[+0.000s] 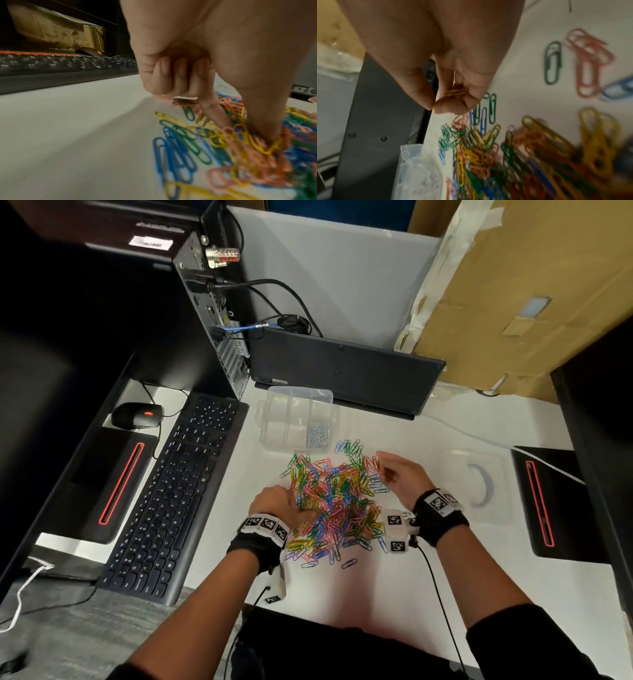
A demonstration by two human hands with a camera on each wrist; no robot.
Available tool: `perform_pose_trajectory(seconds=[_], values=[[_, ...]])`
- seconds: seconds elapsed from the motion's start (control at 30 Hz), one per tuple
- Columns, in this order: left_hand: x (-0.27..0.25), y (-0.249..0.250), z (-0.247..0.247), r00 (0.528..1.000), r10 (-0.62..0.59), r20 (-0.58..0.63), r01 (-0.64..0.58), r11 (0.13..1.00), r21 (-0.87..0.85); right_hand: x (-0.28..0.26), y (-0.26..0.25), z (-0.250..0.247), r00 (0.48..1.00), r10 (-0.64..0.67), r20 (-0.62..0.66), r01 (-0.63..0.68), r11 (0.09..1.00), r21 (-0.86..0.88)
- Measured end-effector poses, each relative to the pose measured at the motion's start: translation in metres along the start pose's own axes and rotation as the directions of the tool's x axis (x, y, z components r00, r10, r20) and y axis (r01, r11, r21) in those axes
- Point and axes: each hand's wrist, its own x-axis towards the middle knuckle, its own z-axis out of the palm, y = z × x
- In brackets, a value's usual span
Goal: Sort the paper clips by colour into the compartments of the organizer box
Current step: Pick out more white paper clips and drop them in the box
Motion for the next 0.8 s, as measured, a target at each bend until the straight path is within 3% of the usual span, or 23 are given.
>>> perform_pose_trajectory(seconds=[0.1, 0.23, 0.33, 0.4, 0.43, 0.47, 0.5, 0.53, 0.57, 0.67, 0.8], values=[[-0.001, 0.004, 0.004, 0.999, -0.001, -0.041, -0.006, 0.988, -0.156, -0.014, 0.005, 0.003, 0.987, 0.129, 0.100, -0.146, 0.971, 0.191], [-0.001, 0.003, 0.010, 0.992, 0.101, -0.073, -0.118, 0.947, -0.299, -0.022, 0.009, 0.010, 0.978, 0.154, 0.140, -0.190, 0.936, 0.297], [-0.001, -0.001, 0.014, 0.983, 0.139, -0.119, -0.172, 0.922, -0.346, -0.021, 0.009, 0.014, 0.982, 0.138, 0.130, -0.164, 0.963, 0.216], [0.000, -0.005, 0.013, 0.982, 0.107, -0.154, -0.154, 0.927, -0.341, -0.017, 0.008, 0.017, 0.995, 0.057, 0.080, -0.049, 0.994, -0.096], [0.000, -0.008, 0.012, 0.981, 0.086, -0.176, -0.143, 0.928, -0.345, -0.017, 0.007, 0.019, 0.999, -0.023, 0.042, 0.037, 0.925, -0.378], [0.000, -0.011, 0.012, 0.978, 0.064, -0.200, -0.133, 0.925, -0.355, -0.016, 0.007, 0.020, 0.991, -0.129, 0.018, 0.110, 0.755, -0.646], [0.001, -0.012, 0.012, 0.971, 0.055, -0.231, -0.139, 0.920, -0.367, -0.015, 0.007, 0.022, 0.972, -0.236, 0.025, 0.159, 0.570, -0.806], [0.001, -0.012, 0.012, 0.963, 0.059, -0.262, -0.159, 0.910, -0.382, -0.017, 0.007, 0.026, 0.951, -0.306, 0.051, 0.193, 0.452, -0.871], [0.002, -0.010, 0.012, 0.955, 0.066, -0.289, -0.183, 0.899, -0.397, -0.018, 0.007, 0.030, 0.936, -0.344, 0.080, 0.219, 0.389, -0.895], [0.004, 0.000, 0.010, 0.932, 0.099, -0.347, -0.243, 0.884, -0.400, -0.021, 0.012, 0.042, 0.929, -0.358, 0.092, 0.216, 0.325, -0.921], [0.009, 0.021, 0.007, 0.892, 0.235, -0.387, -0.358, 0.889, -0.286, -0.023, 0.017, 0.048, 0.924, -0.371, 0.089, 0.196, 0.261, -0.945]])
